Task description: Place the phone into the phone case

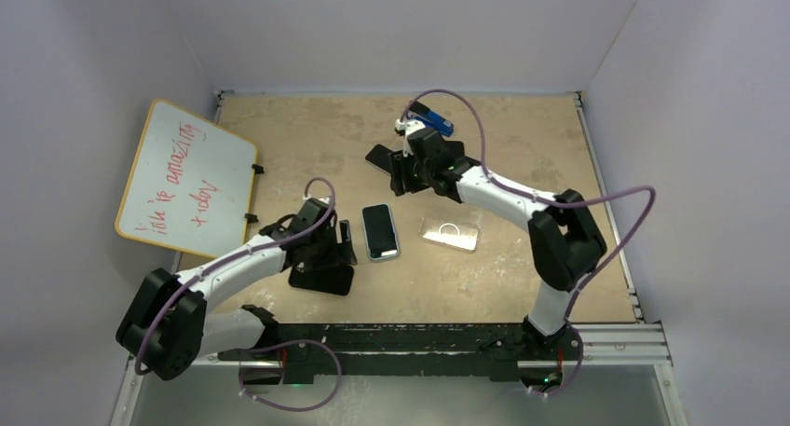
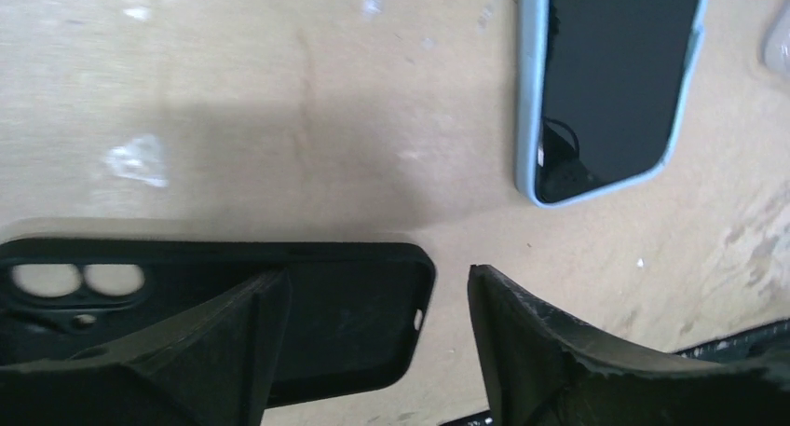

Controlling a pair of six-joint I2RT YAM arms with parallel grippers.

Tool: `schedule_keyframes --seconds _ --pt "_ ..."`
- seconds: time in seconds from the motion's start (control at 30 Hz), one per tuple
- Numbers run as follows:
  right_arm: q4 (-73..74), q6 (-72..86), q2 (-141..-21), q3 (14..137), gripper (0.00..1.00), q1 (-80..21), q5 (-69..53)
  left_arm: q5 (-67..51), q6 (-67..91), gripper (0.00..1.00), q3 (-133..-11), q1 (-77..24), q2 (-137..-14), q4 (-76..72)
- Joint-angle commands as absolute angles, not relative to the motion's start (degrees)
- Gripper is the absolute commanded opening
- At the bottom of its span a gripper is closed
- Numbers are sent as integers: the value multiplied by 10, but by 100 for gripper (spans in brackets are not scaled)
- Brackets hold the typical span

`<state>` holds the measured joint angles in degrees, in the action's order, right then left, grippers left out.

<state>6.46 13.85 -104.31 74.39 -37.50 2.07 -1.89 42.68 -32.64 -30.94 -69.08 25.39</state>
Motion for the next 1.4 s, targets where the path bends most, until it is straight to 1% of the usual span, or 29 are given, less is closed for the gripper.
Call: schedule_keyframes --seconds 0.0,0.17,0.23,0.3,0.37,0.47,0.6,0.77,0.97,1.07,1.17,1.2,1.37 --pt "86 194 -973 723 63 -374 29 -46 435 68 -311 -348 -702 199" --pt "92 226 -906 685 64 -374 24 -55 449 56 -308 -394 -727 178" --pt "96 238 -878 664 64 -374 20 -76 455 49 -300 -411 -728 153" --pt "100 251 -850 642 64 -375 19 -96 460 45 -289 -426 -725 123" --pt "100 267 -819 613 64 -374 18 -116 465 43 -279 -444 -725 91" --pt "96 293 -772 565 64 -375 16 -151 474 43 -269 -479 -737 19" --pt "89 310 -705 511 63 -374 25 -151 486 43 -275 -545 -764 -60" --pt "110 314 -651 479 62 -375 64 -136 489 44 -323 -614 -802 -60" --pt "121 323 -617 460 62 -375 65 -125 492 46 -372 -652 -788 -49" --pt "121 328 -606 451 62 -374 58 -90 493 51 -389 -653 -756 4" --pt "117 327 -594 444 62 -375 60 14 498 61 -417 -651 -715 139" --pt "116 327 -592 442 62 -374 62 44 501 63 -425 -648 -704 174" --pt "115 333 -580 433 61 -374 52 136 535 63 -424 -593 -653 301"
